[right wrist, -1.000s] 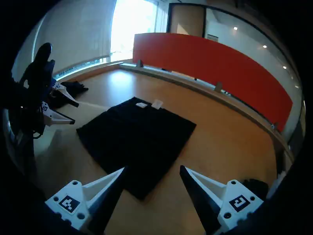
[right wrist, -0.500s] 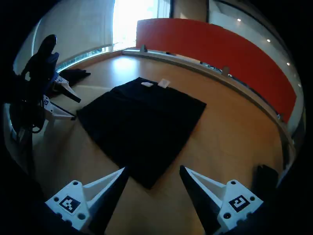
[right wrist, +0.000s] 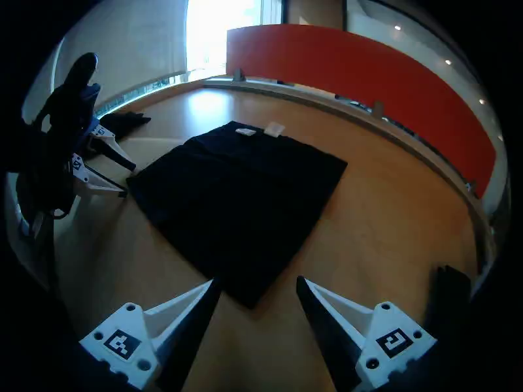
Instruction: Fold towel
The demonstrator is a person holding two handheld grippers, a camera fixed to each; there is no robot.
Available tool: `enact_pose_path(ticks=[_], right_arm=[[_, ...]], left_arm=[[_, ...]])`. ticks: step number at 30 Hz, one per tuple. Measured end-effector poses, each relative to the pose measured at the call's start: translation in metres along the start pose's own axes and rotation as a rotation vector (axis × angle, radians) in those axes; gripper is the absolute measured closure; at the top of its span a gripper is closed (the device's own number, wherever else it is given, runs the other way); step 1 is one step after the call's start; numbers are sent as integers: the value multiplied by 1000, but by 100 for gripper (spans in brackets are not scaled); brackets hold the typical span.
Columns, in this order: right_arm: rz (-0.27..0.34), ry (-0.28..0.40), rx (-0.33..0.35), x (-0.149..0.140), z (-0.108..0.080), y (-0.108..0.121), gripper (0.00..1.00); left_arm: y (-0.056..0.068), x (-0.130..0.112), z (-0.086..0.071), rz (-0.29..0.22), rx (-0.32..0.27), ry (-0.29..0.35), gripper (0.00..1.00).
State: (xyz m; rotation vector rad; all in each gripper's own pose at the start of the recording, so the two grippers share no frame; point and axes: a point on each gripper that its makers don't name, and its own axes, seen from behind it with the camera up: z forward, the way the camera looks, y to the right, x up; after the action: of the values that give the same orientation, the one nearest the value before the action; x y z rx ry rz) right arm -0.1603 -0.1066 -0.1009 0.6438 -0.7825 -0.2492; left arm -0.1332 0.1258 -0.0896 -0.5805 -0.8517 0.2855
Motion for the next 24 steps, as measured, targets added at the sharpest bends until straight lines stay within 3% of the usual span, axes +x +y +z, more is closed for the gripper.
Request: enact_pose_path(ticks=[7,15,24], right_arm=[[8,-19,18,-7,3,-3,28],[10,-30,20,-13,5,-2,35],[21,-27,28,-13,5,-3,50]], left_arm=[[1,0,1,-7,-1,-3,25],[2,0,1,-14,2,-2,27],[1,0,1,-22,9,-5,34]])
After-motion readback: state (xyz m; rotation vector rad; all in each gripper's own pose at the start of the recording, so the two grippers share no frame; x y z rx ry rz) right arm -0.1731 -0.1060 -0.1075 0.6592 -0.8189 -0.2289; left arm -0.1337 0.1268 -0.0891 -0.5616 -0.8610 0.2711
